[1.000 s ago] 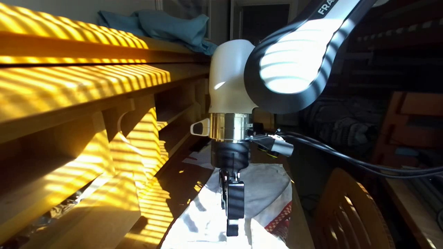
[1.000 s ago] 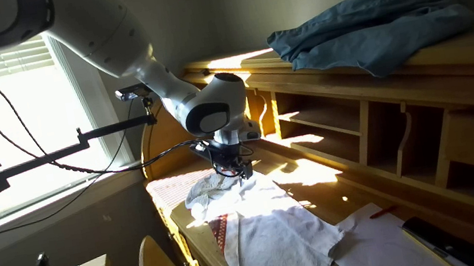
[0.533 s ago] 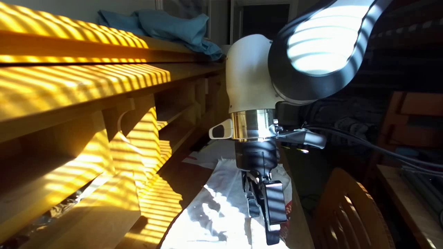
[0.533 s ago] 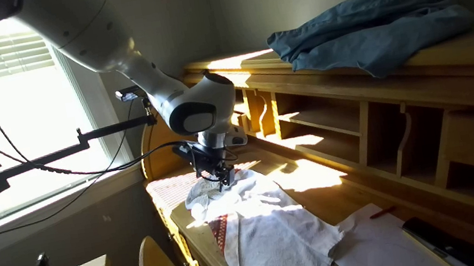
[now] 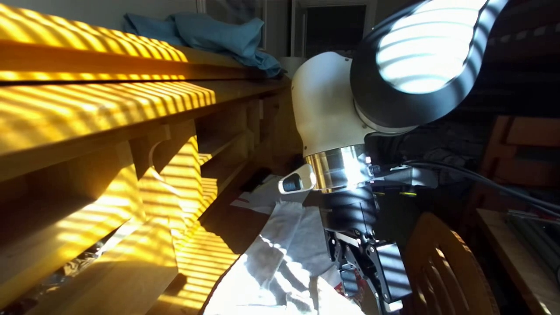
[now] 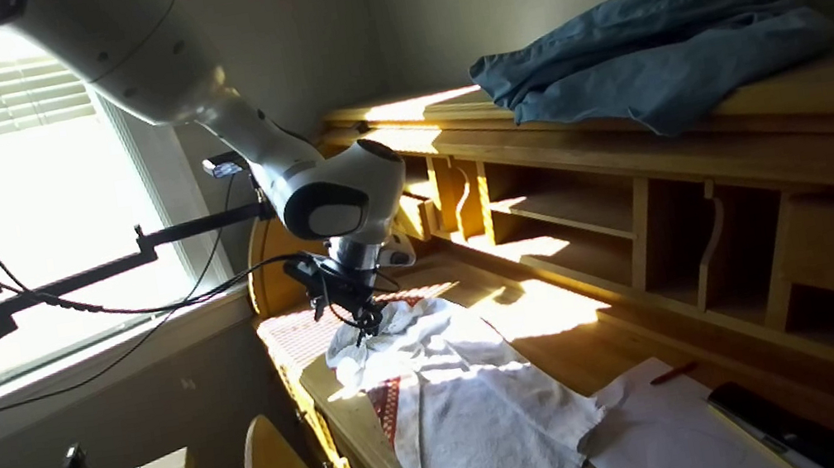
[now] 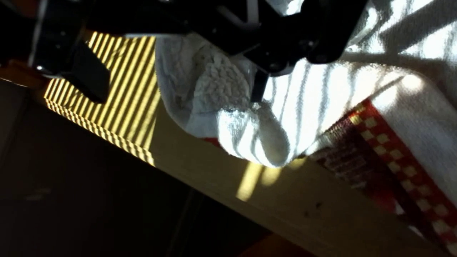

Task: Unfold the white and red towel and lay it out.

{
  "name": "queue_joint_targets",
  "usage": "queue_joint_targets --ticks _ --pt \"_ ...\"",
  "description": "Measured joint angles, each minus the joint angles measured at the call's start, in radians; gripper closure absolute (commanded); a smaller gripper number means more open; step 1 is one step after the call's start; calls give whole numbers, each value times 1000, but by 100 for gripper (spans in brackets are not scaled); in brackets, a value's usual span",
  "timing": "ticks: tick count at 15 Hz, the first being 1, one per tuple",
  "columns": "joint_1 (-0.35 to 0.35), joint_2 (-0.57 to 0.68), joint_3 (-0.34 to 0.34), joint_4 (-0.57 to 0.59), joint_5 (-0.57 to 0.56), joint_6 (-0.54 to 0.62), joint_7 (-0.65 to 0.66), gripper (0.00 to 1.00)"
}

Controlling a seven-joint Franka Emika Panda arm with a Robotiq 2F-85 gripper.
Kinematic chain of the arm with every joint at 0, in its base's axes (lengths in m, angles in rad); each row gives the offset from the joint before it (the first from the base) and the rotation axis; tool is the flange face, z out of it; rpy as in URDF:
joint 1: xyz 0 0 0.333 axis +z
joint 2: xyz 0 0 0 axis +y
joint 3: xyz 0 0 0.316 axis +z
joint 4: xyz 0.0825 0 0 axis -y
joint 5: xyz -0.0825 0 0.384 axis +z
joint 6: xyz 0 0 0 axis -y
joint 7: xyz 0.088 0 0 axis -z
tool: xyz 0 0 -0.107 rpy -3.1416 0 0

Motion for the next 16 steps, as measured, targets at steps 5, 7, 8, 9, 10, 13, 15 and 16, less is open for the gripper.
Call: queue_joint_targets --ticks 5,7,8,9,10,13,15,16 --pt "22 5 0 -28 -11 20 -61 0" --pt "37 10 -1 -35 -34 38 -73 0" --pt "44 13 -1 -39 -50 53 -74 0" --pt "51 16 -3 -43 -64 66 -74 0" --pt "57 19 -3 -47 -77 78 -74 0" --pt "66 31 -4 -51 -101 111 -74 0" --pt "66 38 -4 -51 -109 135 -74 0" --pt "66 40 -4 -51 -112 149 -74 0"
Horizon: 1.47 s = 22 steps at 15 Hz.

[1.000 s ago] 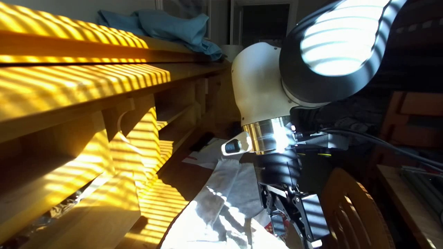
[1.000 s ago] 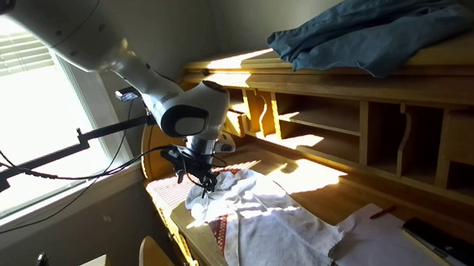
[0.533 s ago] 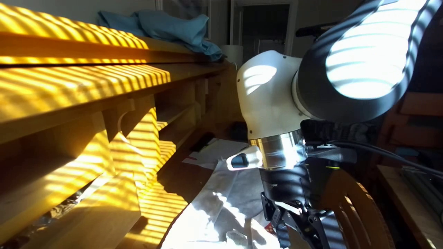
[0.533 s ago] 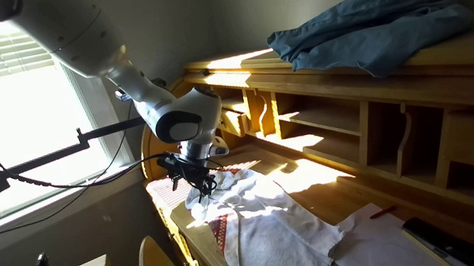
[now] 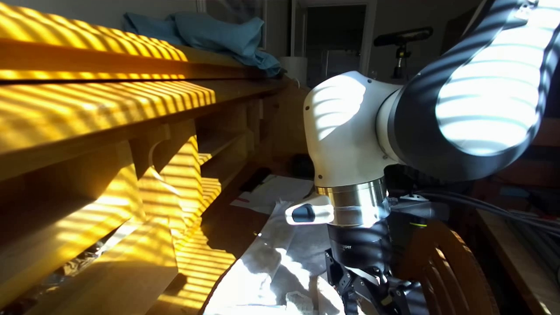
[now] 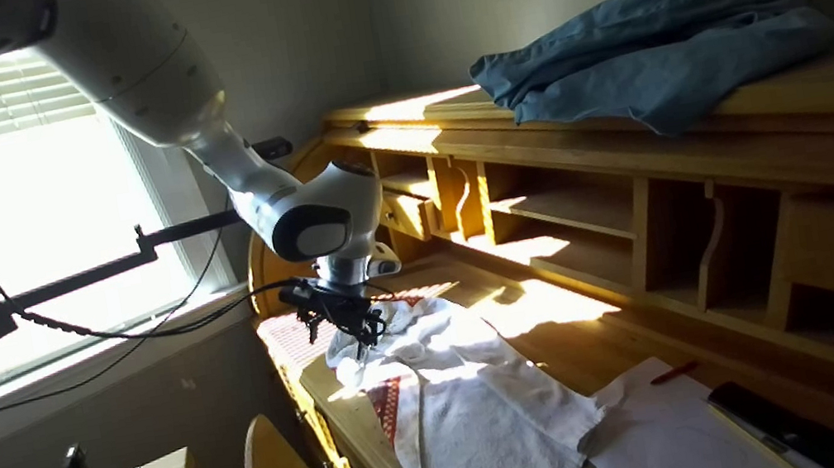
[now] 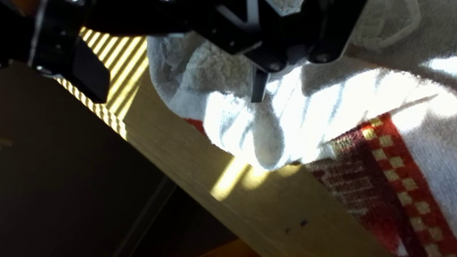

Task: Unfold the white and red towel and lay it out.

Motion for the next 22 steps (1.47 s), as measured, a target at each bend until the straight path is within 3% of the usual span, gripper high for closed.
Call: queue_joint_targets --ticks 1,2,12,15,17,22 --pt "0 2 0 0 -2 12 0 18" --pt "0 5 0 0 -4 25 0 26" --pt "0 34 -4 3 -51 52 0 98" --pt "0 36 -4 4 -60 57 0 100" --pt "0 36 -1 5 -60 56 -2 74" --pt "0 36 -14 15 -77 84 3 39"
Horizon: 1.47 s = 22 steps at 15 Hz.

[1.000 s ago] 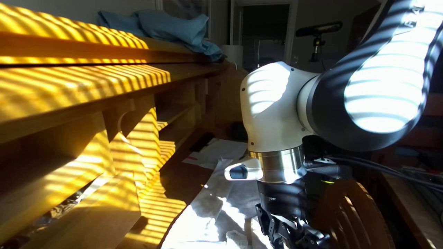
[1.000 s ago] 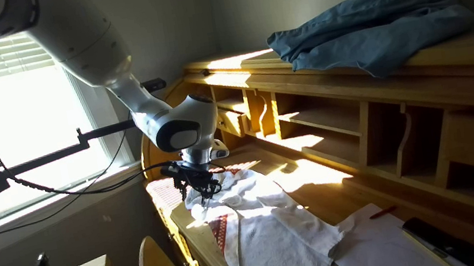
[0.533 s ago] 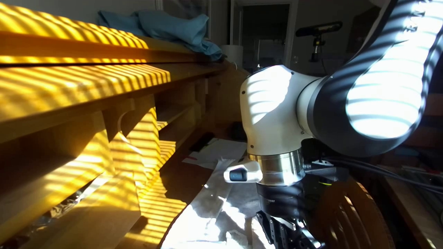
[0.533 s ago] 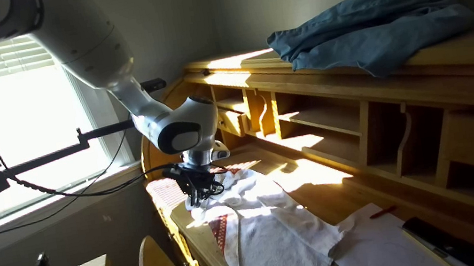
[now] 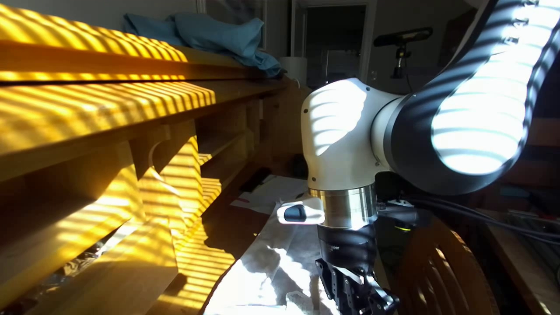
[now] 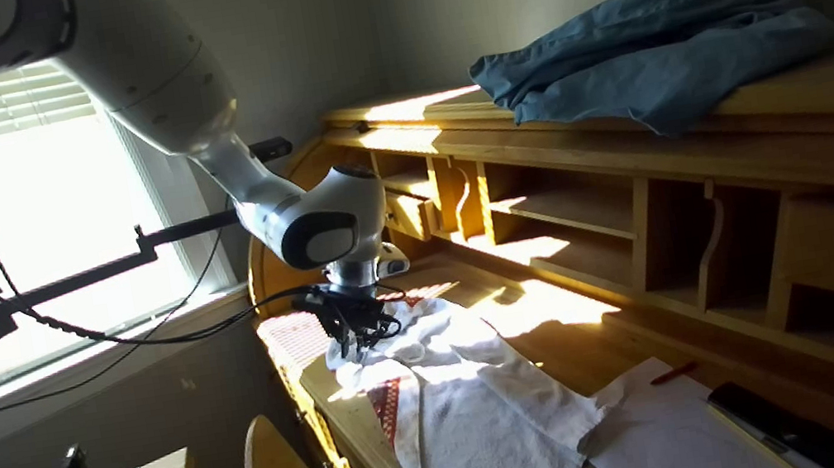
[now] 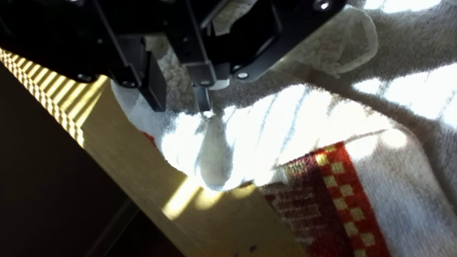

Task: Unfold the white and red towel and lay it out.

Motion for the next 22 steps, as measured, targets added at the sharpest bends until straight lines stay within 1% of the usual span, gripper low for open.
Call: queue_joint_targets --ticks 2,5,6,8,9,10,11,12,13,14,15,16,17,18,19,20,22 --pt "0 0 -6 1 -6 17 1 27" --pt "-2 7 -7 2 -6 18 3 5" --pt "-2 11 -7 2 -6 18 3 1" --pt "-2 21 -7 3 -6 17 3 1" --pt "-2 26 -7 3 -6 16 3 2" --pt "-2 31 -6 4 -6 16 3 11" --pt "-2 36 -6 4 -6 15 3 13" --pt "-2 40 -5 4 -6 14 3 21" --pt "-2 43 -4 4 -6 13 3 37" --pt "-2 46 -3 5 -6 12 3 39" --pt "-2 49 -2 5 -6 12 3 45" --pt "-2 51 -1 5 -6 11 3 54" --pt "-2 54 -1 6 -6 11 3 53" --pt "-2 55 -1 7 -6 11 3 17" --pt "-2 55 -1 9 -6 11 3 23" --pt "-2 56 -1 12 -6 10 3 23" --pt "-2 57 0 13 -6 9 3 11"
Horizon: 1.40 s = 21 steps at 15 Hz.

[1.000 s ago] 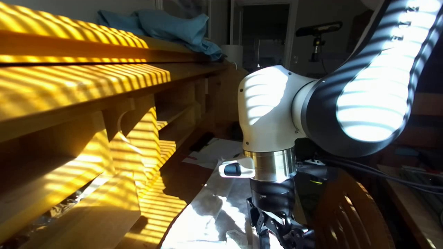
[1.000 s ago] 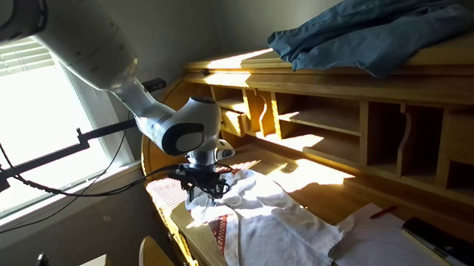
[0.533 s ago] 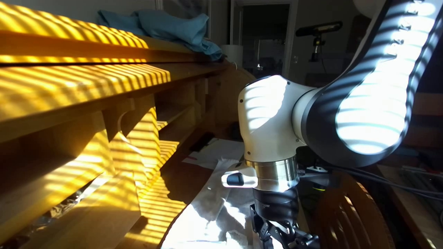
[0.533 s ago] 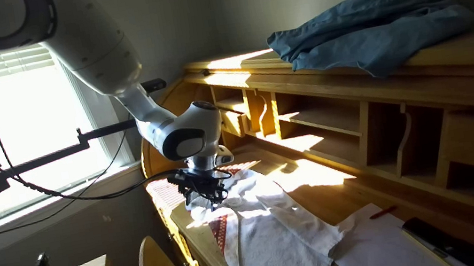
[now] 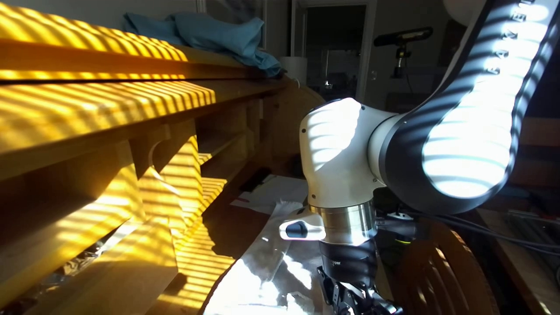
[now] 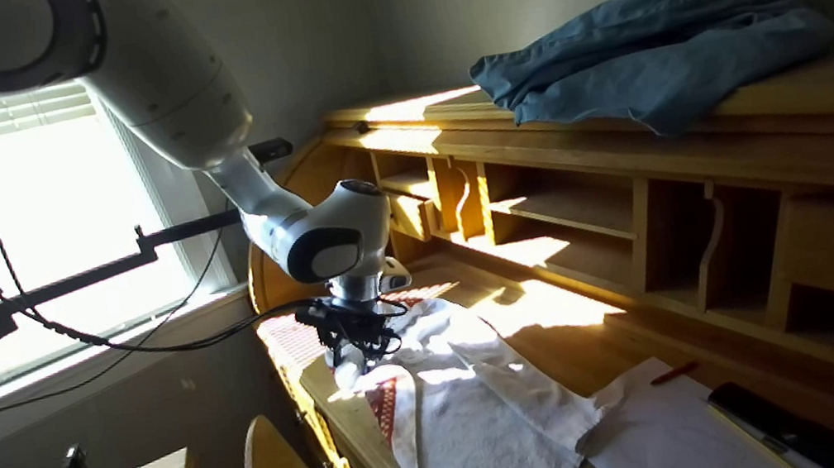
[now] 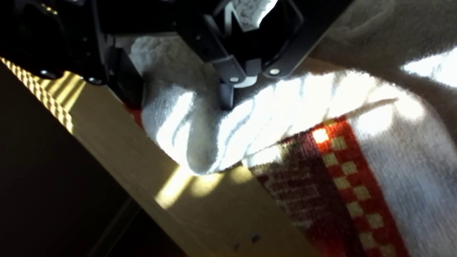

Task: Unfold the white and red towel and lay it out.

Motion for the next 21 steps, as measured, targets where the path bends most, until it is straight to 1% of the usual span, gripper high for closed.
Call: queue_joint_targets --ticks 1,2,5,10,11,12,13,14,21 --pt "0 0 1 0 0 0 0 3" --pt "0 0 2 0 0 -1 1 1" --pt "0 1 3 1 0 -9 2 0" --pt "-14 3 19 17 4 -73 2 0" --pt "-18 3 23 22 5 -86 2 25" --pt "-20 3 24 28 5 -99 2 25" --pt "-21 3 25 33 5 -111 2 31" --pt "-22 4 25 38 5 -119 2 39" --pt "-25 6 25 57 6 -156 1 89"
